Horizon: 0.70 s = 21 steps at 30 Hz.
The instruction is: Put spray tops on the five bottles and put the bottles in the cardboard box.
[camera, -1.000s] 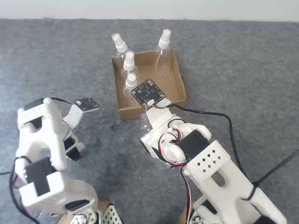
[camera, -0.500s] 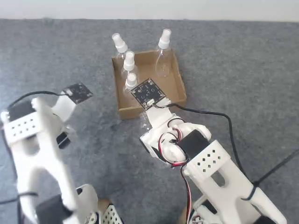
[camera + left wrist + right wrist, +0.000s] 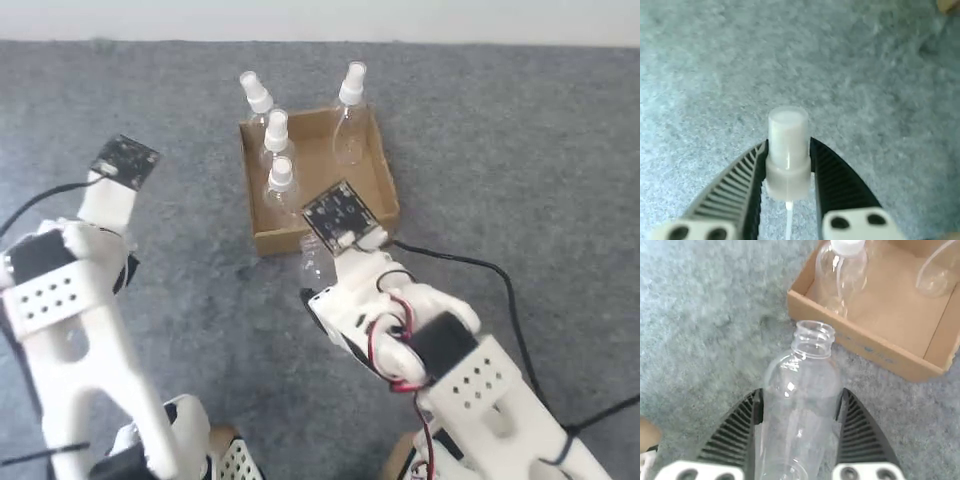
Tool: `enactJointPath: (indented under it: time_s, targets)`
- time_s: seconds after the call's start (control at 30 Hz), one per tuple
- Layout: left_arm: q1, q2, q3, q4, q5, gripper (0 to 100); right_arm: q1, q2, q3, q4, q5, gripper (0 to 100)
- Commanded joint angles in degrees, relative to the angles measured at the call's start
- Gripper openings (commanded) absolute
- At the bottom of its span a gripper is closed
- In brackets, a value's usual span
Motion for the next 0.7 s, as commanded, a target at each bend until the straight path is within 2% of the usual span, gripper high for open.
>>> enactJointPath:
  time_s: [0.0, 0.27, 0.53, 0.67]
  targets:
    - [1.67, -7.38, -0.31, -1.76, 6.24, 1, 0.75, -5.49, 1.23, -3.74, -0.26, 4.6]
    - [5.71, -15.65, -0.31, -6.07, 22.95, 1, 0.75, -6.46, 2.64, -5.05, -0.18, 4.8]
    - [9.14, -20.31, -0.31, -11.08, 37.89, 1, 0.66, -6.9, 8.09, -13.76, -0.18, 4.4]
    - [10.46, -22.59, -0.31, -14.15, 44.75, 1, 0.66, -6.9, 8.7, -14.64, -0.18, 4.4]
